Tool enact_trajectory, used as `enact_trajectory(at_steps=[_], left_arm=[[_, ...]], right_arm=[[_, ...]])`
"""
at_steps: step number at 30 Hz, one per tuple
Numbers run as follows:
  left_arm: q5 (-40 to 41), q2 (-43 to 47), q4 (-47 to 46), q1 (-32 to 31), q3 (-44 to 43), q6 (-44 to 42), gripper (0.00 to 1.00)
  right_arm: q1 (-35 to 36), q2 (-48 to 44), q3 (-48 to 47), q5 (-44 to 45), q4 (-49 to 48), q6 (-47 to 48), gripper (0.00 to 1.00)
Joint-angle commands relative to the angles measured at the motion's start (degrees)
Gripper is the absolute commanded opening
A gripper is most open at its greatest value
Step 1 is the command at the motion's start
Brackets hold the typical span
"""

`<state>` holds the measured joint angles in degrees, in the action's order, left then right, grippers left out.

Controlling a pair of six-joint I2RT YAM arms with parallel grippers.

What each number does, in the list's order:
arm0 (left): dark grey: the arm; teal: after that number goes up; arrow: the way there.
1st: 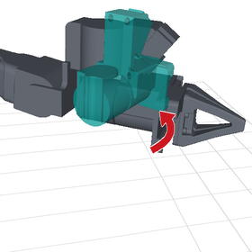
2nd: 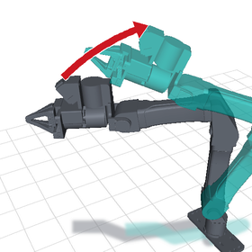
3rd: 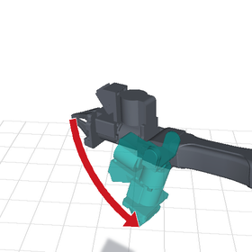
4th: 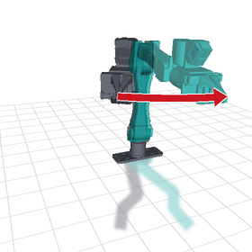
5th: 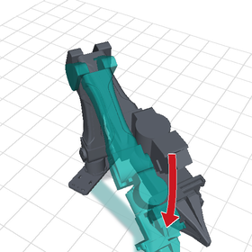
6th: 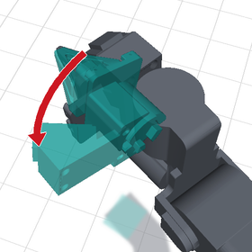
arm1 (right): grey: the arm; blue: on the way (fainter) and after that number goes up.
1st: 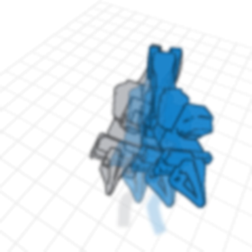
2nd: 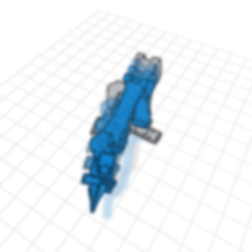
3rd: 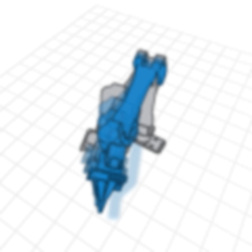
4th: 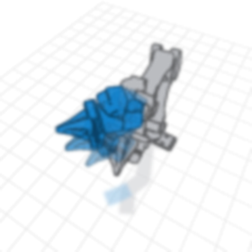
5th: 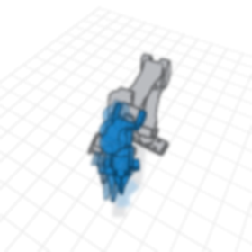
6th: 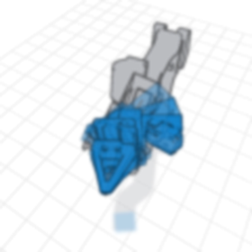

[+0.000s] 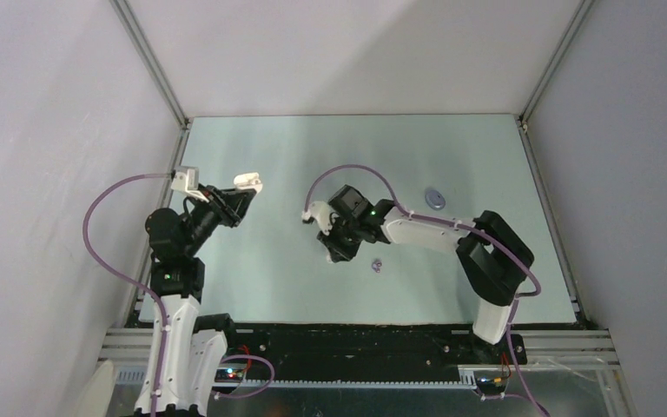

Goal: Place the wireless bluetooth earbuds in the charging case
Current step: Pick up the left earbud from the center of the board, then move the left earbud to the center of the board.

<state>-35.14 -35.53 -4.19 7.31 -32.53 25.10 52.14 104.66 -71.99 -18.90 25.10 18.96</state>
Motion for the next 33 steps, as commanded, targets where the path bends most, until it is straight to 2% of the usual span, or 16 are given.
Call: enact_trajectory(at_steps=[1, 7, 14, 22, 24, 29, 33], left_arm=[[-0.53, -0.51, -2.72, 0.59, -1.44, 0.87, 0.0], [-0.92, -1.65, -1.82, 0.55, -2.27, 0.17, 0.0], [-1.06, -3.81, -0.67, 0.58, -3.84, -1.06, 0.0], [-0.9, -6.76, 1.8, 0.6, -6.22, -3.52, 0.0], [-0.79, -7.62, 1.55, 0.6, -6.64, -3.66, 0.0], [-0.53, -9.21, 1.22, 0.58, -7.3, -4.2, 0.0], [-0.75, -10.02, 1.05, 0.6, -7.7, -4.17, 0.0]], right_arm=[[-4.33, -4.88, 3.04, 3.97, -5.77, -20.19, 0.08], [-13.6, -7.81, 5.48, 11.17, -5.32, -35.91, 0.08], [-18.34, -8.99, 8.37, 22.53, -0.73, -44.96, 0.04], [-21.55, -8.24, 10.97, 22.76, 0.24, -52.84, 0.1], [-22.53, -7.86, 10.95, 21.18, 0.19, -53.51, 0.14], [-24.63, -7.52, 10.97, 12.72, -1.2, -53.95, 0.36], [-26.3, -8.37, 10.99, 5.5, -1.05, -52.14, 0.45]])
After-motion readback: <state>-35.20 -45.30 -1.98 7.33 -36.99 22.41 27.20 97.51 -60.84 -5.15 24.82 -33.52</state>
